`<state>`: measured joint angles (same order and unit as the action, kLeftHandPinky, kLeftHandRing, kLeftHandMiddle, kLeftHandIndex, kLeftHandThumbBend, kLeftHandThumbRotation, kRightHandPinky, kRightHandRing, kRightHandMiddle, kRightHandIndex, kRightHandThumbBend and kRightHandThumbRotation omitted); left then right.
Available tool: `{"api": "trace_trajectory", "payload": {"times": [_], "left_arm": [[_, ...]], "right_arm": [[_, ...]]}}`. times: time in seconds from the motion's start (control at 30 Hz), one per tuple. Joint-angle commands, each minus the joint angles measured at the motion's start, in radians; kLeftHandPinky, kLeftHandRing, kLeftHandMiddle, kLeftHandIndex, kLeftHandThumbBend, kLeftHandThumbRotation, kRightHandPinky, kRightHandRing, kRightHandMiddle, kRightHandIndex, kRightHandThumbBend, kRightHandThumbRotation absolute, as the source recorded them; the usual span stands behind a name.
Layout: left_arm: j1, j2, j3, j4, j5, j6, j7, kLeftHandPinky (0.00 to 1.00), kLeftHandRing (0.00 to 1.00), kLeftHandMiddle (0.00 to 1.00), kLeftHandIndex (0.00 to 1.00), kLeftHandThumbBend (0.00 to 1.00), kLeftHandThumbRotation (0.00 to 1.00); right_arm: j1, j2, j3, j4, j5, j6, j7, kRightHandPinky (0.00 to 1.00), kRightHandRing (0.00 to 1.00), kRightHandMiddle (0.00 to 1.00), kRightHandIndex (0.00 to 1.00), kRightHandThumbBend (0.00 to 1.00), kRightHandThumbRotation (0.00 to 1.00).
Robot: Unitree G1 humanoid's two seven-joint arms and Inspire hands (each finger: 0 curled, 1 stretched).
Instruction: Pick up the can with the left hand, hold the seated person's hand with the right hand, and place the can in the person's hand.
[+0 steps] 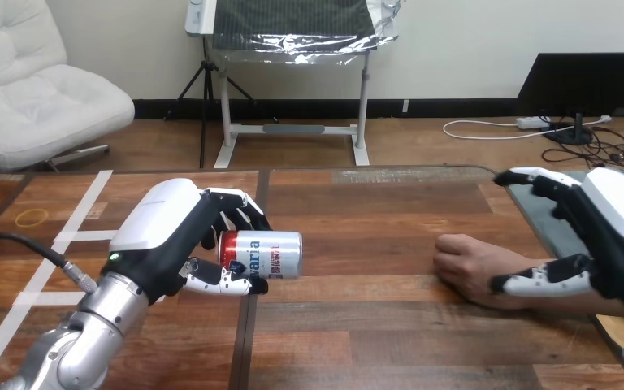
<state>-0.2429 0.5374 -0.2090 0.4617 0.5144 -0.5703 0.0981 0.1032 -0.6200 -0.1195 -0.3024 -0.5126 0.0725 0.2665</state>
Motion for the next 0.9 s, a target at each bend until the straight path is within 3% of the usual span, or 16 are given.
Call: {"api": "trace_trajectory", "payload": {"times": [0.0, 0.23, 0.7, 0.87], "left_arm": [[-0.055, -0.008, 0.043, -0.053, -0.039, -0.010, 0.006, 0.36, 0.42, 0.49, 0.53, 0.61, 0.00], [-0.058, -0.013, 0.043, -0.050, -0.044, -0.015, 0.003, 0.36, 0.42, 0.49, 0.52, 0.61, 0.00], [-0.059, -0.020, 0.037, -0.052, -0.045, -0.014, 0.002, 0.37, 0.43, 0.49, 0.52, 0.61, 0.00], [-0.055, -0.019, 0.037, -0.058, -0.048, -0.017, -0.002, 0.37, 0.43, 0.49, 0.52, 0.60, 0.00]], "right_arm": [[-0.089, -0.074, -0.012, 0.050, -0.028, -0.002, 0.019, 0.74, 0.86, 0.87, 0.83, 0.88, 0.00], [-0.122, -0.122, -0.002, 0.122, -0.034, -0.005, 0.051, 0.77, 0.87, 0.87, 0.83, 0.91, 0.00], [-0.207, -0.190, 0.045, 0.268, -0.068, 0.058, 0.156, 0.83, 0.90, 0.89, 0.85, 0.88, 0.00], [-0.233, -0.203, 0.061, 0.326, -0.078, 0.052, 0.158, 0.85, 0.91, 0.90, 0.85, 0.88, 0.00]]}}
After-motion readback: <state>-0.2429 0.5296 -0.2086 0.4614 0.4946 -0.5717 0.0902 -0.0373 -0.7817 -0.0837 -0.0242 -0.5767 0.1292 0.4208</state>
